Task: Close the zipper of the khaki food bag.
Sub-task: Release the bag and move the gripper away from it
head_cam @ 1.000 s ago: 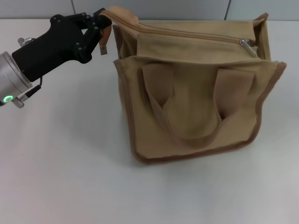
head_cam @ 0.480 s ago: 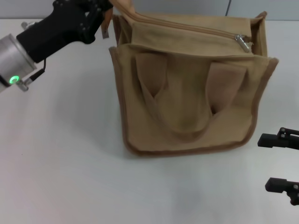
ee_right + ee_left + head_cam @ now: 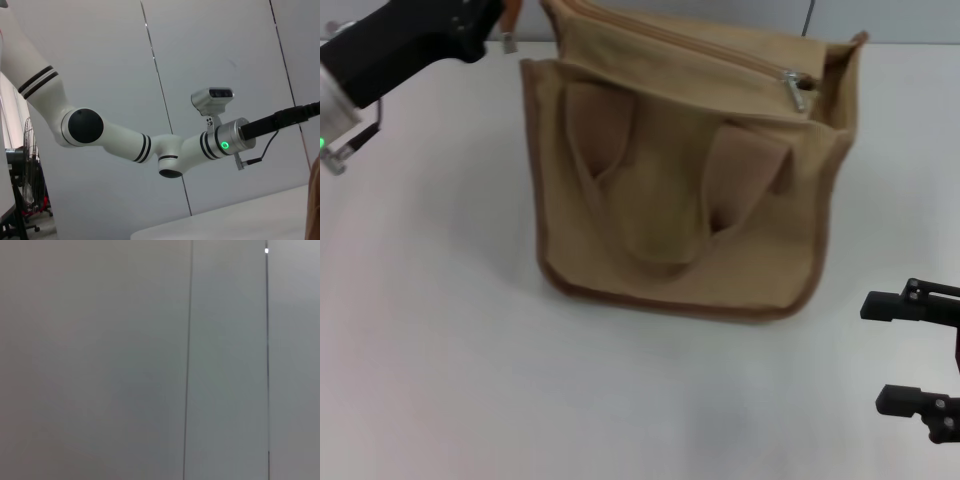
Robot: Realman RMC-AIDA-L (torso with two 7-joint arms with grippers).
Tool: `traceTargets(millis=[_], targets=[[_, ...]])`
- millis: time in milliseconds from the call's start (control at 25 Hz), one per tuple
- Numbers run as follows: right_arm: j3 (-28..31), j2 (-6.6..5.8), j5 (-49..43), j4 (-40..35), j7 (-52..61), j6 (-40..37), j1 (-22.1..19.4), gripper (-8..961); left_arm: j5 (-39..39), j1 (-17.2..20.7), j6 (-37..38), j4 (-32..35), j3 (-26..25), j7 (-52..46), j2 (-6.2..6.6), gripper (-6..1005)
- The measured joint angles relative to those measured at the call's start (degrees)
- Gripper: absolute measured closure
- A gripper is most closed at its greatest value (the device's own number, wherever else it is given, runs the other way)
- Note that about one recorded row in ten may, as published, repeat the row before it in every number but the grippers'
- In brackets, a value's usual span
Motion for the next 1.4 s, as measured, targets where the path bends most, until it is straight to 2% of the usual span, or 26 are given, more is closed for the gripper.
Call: traceTargets(millis=[280, 480, 1120, 1280, 1320, 1360, 1400], targets=[[0.0, 0.12, -0.67, 0.0, 0.55, 0.07, 0.61, 177, 0.37, 2.27, 3.35, 0.12, -0.1, 0.34, -0.66, 894], [0.0, 0.15, -0.72, 0.0, 1.01, 0.06, 0.68, 178, 0.03, 4.21, 7.73, 0.14, -2.91, 0.26, -0.47, 892], [0.0, 0.15, -0.77, -0.01, 2.51, -0.04, 1.29, 177, 1.0, 4.64, 6.47, 0.04, -3.26, -0.91, -0.22, 888], [0.0, 0.15, -0.77, 0.0, 2.93, -0.01, 1.36, 178, 1.24, 4.81, 6.19, 0.15, -2.95, -2.01, 0.48, 887], [0.0, 0.15, -0.77, 0.0, 2.93, -0.01, 1.36, 178, 1.58, 4.81, 6.12, 0.16, -2.88, -2.88, 0.89, 887], [0.0, 0.15, -0.77, -0.01, 2.95, -0.01, 1.36, 178, 2.26, 4.81, 6.06, 0.22, -2.82, -4.0, 1.41, 843], [0.0, 0.15, -0.77, -0.01, 2.96, 0.01, 1.36, 179, 4.43, 4.86, 5.99, 0.72, -2.82, -7.17, 2.57, 799]])
